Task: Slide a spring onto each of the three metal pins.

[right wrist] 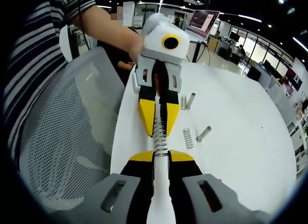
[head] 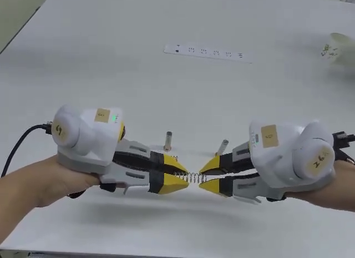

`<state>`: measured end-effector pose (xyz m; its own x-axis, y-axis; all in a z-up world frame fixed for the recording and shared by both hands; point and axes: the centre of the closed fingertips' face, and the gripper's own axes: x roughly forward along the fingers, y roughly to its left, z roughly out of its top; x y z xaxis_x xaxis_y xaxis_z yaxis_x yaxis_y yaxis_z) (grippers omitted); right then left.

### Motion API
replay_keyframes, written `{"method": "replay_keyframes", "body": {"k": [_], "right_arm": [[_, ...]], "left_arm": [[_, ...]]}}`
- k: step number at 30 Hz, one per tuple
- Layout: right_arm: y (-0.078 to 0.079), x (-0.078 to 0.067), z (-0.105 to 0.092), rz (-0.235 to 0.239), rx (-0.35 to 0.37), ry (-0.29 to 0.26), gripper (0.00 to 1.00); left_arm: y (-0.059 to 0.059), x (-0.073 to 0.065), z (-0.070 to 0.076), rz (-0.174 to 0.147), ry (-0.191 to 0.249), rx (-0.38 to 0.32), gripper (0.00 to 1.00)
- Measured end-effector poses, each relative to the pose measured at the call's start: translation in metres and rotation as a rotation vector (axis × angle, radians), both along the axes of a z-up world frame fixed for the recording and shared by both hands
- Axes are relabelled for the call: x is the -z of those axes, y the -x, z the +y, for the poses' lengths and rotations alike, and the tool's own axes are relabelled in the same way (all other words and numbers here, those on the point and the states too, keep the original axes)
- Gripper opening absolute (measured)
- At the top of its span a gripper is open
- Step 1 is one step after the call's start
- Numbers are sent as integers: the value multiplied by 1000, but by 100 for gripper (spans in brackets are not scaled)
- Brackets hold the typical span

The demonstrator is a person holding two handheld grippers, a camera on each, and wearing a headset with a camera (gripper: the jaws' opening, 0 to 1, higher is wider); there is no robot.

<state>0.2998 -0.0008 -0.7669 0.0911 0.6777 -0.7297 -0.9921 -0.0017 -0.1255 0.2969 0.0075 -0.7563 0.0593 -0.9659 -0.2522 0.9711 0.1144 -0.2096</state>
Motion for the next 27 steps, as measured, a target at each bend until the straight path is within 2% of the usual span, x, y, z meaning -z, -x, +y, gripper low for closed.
{"method": "replay_keyframes", "body": {"k": [5,12,22,27], "right_arm": [[-1,-12,2,-1,-2,-16,7],[1,-24,12,-9,-13,-52,7],[1,-39,28,29,25,-153,7],[0,-46,39,6,24,-190,7]], "left_arm": [[-1,2,0,-5,-5,-8,2],[-2,9,0,-19,-38,-9,2],[-4,9,-3,-35,-50,-10,2],[-4,5,-8,-41,-43,-5,2]]}}
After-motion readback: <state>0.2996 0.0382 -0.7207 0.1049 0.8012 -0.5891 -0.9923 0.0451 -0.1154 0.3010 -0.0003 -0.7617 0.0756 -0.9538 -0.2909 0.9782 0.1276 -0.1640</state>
